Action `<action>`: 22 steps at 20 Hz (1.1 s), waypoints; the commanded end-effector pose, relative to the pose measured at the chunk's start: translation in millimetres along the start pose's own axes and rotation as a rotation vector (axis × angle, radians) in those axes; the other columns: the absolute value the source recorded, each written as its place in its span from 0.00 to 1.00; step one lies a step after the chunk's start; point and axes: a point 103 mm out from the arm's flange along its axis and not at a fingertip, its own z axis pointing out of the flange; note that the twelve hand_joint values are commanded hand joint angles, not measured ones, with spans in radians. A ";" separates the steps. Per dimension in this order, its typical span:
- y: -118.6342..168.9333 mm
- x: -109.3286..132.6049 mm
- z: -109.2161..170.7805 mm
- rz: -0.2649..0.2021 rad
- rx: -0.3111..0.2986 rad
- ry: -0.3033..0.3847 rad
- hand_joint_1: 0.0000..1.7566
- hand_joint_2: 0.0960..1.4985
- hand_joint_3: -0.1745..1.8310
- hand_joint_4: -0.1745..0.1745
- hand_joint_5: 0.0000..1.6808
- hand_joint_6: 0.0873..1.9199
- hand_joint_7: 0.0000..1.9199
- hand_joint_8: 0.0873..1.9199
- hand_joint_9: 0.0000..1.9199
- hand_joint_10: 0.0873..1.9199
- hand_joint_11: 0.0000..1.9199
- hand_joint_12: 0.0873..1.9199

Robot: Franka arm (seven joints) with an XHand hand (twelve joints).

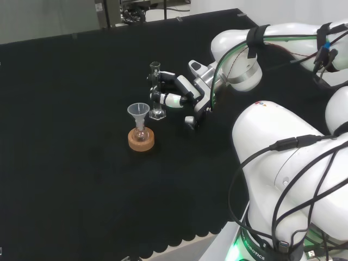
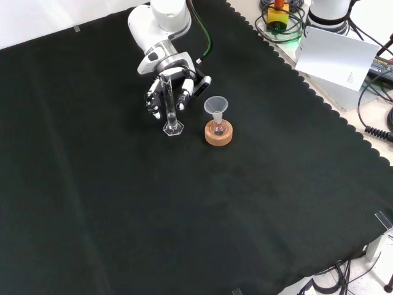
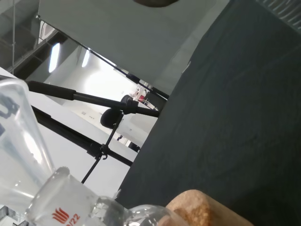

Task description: Pick up the graduated cylinder.

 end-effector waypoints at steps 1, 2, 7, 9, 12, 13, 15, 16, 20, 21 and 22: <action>1.0 2.1 -1.0 0.001 -0.006 -0.008 0.60 0.71 0.00 0.43 0.38 0.27 0.32 0.31 0.47 0.17 0.41 0.53; 1.1 2.2 -1.2 0.003 -0.003 -0.014 0.61 0.72 0.00 0.44 0.41 0.27 0.34 0.30 0.49 0.17 0.44 0.51; 2.1 3.0 -3.0 0.014 0.004 -0.054 0.63 0.74 0.05 0.42 0.55 0.42 0.50 0.27 0.63 0.09 0.59 0.42; 2.3 4.9 -5.5 0.023 0.003 -0.092 0.63 0.74 0.08 0.36 0.56 0.49 0.54 0.26 0.66 0.06 0.63 0.40; 3.5 9.9 -12.1 0.027 0.024 -0.157 0.68 0.73 0.09 0.11 0.57 0.51 0.53 0.42 0.69 0.03 0.65 0.38; 3.7 11.5 -14.8 0.028 0.031 -0.176 0.70 0.73 0.09 0.06 0.57 0.51 0.52 0.46 0.70 0.03 0.65 0.37; 4.0 15.7 -21.2 0.026 0.049 -0.208 0.71 0.73 0.09 0.01 0.57 0.50 0.52 0.49 0.71 0.02 0.65 0.37; 4.1 18.4 -25.3 0.023 0.059 -0.227 0.71 0.73 0.09 0.00 0.58 0.50 0.52 0.50 0.71 0.02 0.65 0.37; 3.0 31.8 -44.9 0.007 0.078 -0.300 0.72 0.72 0.09 0.00 0.58 0.49 0.52 0.49 0.71 0.02 0.65 0.37; 2.3 35.3 -50.5 0.002 0.085 -0.323 0.72 0.72 0.09 0.00 0.58 0.49 0.53 0.49 0.71 0.02 0.65 0.37; 1.2 38.9 -55.9 -0.002 0.092 -0.349 0.72 0.72 0.09 0.00 0.58 0.49 0.53 0.49 0.72 0.02 0.65 0.37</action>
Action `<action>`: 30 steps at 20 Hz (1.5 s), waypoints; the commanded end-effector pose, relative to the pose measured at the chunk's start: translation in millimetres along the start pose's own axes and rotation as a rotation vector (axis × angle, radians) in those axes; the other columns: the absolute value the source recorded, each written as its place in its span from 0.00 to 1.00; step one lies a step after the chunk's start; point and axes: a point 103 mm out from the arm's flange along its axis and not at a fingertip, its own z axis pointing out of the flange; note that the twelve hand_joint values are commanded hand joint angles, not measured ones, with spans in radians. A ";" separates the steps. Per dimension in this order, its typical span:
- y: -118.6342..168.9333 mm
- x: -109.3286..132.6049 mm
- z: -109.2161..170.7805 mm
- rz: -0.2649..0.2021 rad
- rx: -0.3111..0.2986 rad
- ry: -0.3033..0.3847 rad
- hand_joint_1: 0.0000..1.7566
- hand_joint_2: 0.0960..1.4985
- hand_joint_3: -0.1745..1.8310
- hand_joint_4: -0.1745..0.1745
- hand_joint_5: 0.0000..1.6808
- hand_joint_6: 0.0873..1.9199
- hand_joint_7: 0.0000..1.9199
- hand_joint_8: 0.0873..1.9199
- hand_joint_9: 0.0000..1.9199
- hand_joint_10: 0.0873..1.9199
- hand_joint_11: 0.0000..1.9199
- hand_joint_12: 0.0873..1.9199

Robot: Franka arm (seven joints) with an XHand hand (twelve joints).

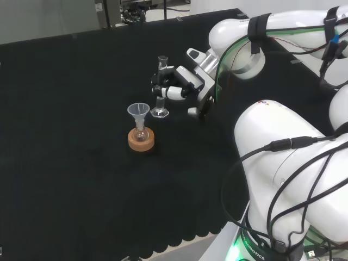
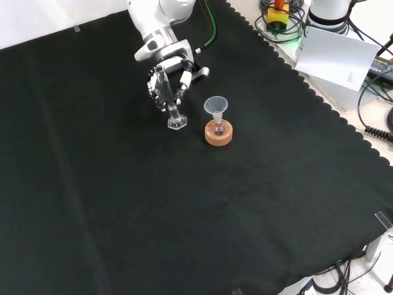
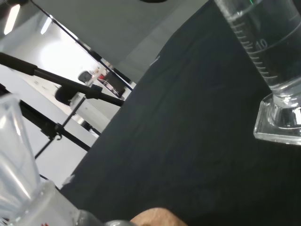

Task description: Pick up the graduated cylinder.

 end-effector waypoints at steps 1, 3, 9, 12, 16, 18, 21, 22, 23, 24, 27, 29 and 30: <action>-7.9 15.2 -36.8 -0.029 0.041 -0.147 0.72 0.72 0.09 0.00 0.59 0.49 0.53 0.49 0.72 0.02 0.65 0.37; -11.7 20.2 -47.1 -0.033 0.058 -0.185 0.72 0.72 0.09 0.00 0.59 0.49 0.53 0.49 0.72 0.02 0.65 0.37; -32.0 32.7 -66.5 -0.031 0.112 -0.258 0.72 0.72 0.09 0.00 0.59 0.48 0.53 0.48 0.72 0.01 0.66 0.37; -46.7 37.6 -69.9 -0.029 0.156 -0.286 0.72 0.72 0.09 0.00 0.59 0.48 0.53 0.48 0.73 0.01 0.66 0.37; -64.4 43.8 -70.7 -0.030 0.227 -0.321 0.72 0.72 0.09 0.00 0.60 0.47 0.54 0.47 0.73 0.01 0.66 0.36; -72.0 45.7 -71.2 -0.023 0.258 -0.338 0.72 0.72 0.09 0.00 0.60 0.47 0.54 0.47 0.73 0.01 0.66 0.36; -80.4 50.4 -70.9 -0.023 0.300 -0.353 0.72 0.71 0.09 0.00 0.60 0.47 0.54 0.47 0.73 0.01 0.66 0.36; -82.5 52.6 -69.9 -0.025 0.318 -0.361 0.72 0.71 0.09 0.00 0.60 0.47 0.54 0.47 0.73 0.00 0.66 0.36; -84.0 54.2 -68.7 -0.028 0.335 -0.368 0.72 0.71 0.09 0.00 0.60 0.47 0.54 0.47 0.73 0.00 0.66 0.36; -85.6 55.7 -67.2 -0.030 0.355 -0.374 0.72 0.71 0.09 0.00 0.60 0.47 0.54 0.47 0.73 0.00 0.66 0.36; -90.0 59.3 -63.5 -0.034 0.404 -0.393 0.72 0.71 0.09 0.00 0.60 0.47 0.54 0.47 0.73 0.00 0.66 0.36; -92.6 61.9 -62.5 -0.034 0.435 -0.408 0.72 0.71 0.09 0.00 0.60 0.47 0.54 0.46 0.73 0.00 0.66 0.36; -93.6 63.1 -62.4 -0.033 0.451 -0.415 0.72 0.71 0.09 0.00 0.60 0.47 0.54 0.46 0.73 0.00 0.66 0.36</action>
